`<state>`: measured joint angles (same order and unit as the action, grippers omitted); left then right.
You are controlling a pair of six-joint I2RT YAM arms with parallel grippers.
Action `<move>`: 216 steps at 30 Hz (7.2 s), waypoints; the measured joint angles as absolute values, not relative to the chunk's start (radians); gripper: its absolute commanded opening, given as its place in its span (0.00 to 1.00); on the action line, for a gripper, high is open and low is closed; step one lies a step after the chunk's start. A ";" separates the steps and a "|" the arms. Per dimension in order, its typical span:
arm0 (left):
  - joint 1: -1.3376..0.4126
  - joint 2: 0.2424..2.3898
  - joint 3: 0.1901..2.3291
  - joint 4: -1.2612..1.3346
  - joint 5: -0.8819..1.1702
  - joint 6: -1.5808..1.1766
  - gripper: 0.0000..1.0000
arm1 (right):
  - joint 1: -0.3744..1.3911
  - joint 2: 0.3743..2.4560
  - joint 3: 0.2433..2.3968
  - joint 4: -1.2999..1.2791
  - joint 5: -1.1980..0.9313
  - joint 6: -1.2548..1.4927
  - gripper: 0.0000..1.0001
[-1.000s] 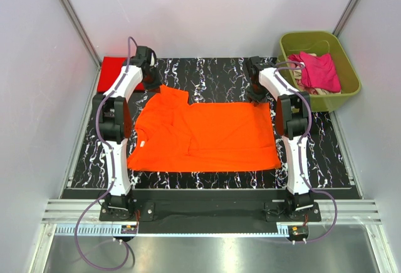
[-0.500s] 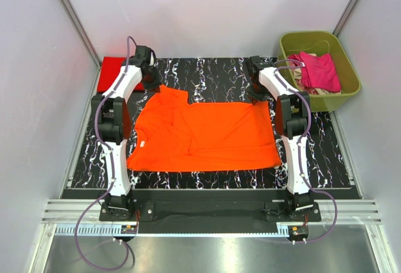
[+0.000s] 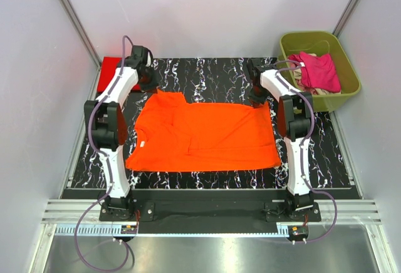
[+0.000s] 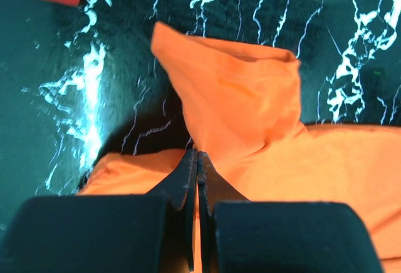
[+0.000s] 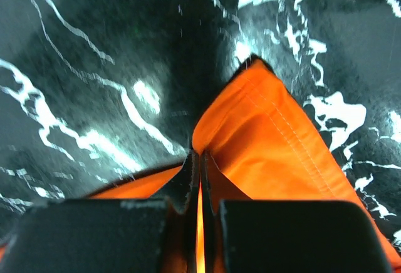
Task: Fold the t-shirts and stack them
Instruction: Fold the tshirt
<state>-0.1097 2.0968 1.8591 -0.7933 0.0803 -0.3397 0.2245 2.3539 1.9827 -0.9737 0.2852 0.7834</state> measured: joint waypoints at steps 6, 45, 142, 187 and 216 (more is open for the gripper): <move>-0.110 1.985 1.779 -0.792 0.070 -0.336 0.00 | 0.224 2.273 1.873 -0.937 0.239 0.753 0.00; -0.110 1.454 1.201 -0.758 -0.034 -0.345 0.00 | 0.248 1.805 1.256 -0.743 0.163 0.750 0.00; -0.115 1.576 0.989 -0.656 0.135 -0.450 0.12 | 0.236 1.889 1.240 -0.650 0.025 0.471 0.03; -0.082 1.431 1.055 -0.693 0.106 -0.435 0.48 | 0.255 1.734 1.205 -0.598 -0.365 0.464 0.31; 0.099 1.829 1.245 -0.630 0.260 -0.435 0.20 | 0.533 2.241 1.604 -0.437 -0.688 0.733 0.17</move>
<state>0.0990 1.8286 1.2453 -0.6304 0.2600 -0.4351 0.5327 2.2410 1.6043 -0.4366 -0.6884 0.7330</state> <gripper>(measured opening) 0.284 0.191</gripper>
